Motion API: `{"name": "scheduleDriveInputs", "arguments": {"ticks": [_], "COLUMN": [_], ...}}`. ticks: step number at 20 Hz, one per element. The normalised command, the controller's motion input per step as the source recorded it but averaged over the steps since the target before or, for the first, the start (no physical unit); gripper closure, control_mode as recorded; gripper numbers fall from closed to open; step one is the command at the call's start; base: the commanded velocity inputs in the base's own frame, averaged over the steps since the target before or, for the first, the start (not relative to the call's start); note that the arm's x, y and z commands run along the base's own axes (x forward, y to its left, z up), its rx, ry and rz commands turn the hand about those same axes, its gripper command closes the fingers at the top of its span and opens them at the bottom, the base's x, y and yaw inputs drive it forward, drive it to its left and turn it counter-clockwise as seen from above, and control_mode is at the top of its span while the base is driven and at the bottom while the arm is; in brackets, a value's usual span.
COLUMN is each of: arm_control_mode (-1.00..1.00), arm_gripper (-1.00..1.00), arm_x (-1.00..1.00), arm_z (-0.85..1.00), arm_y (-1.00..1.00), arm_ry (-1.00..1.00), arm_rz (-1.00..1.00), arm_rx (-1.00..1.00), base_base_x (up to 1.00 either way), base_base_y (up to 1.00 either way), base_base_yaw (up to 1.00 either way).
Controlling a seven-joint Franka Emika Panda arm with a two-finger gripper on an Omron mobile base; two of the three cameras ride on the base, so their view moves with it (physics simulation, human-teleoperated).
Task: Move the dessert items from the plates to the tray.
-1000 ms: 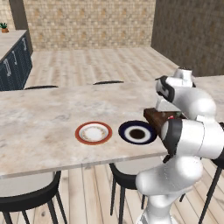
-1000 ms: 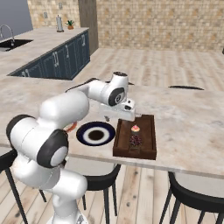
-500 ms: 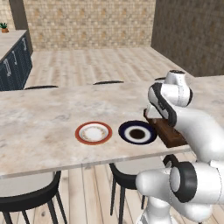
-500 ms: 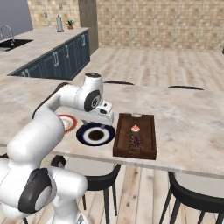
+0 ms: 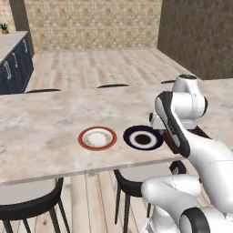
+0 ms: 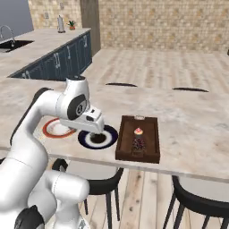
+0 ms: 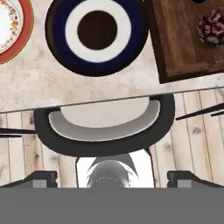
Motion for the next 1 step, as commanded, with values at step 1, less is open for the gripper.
{"name": "scheduleDriveInputs", "arguments": {"ticks": [1], "arm_control_mode": [-1.00], "arm_gripper": [-1.00], "arm_x": [-0.38], "arm_z": [0.10], "arm_y": [0.26], "arm_ry": [0.00], "arm_rz": [0.00], "arm_rx": [-0.04], "base_base_x": [0.00], "base_base_y": [0.00], "base_base_yaw": [0.00]}}
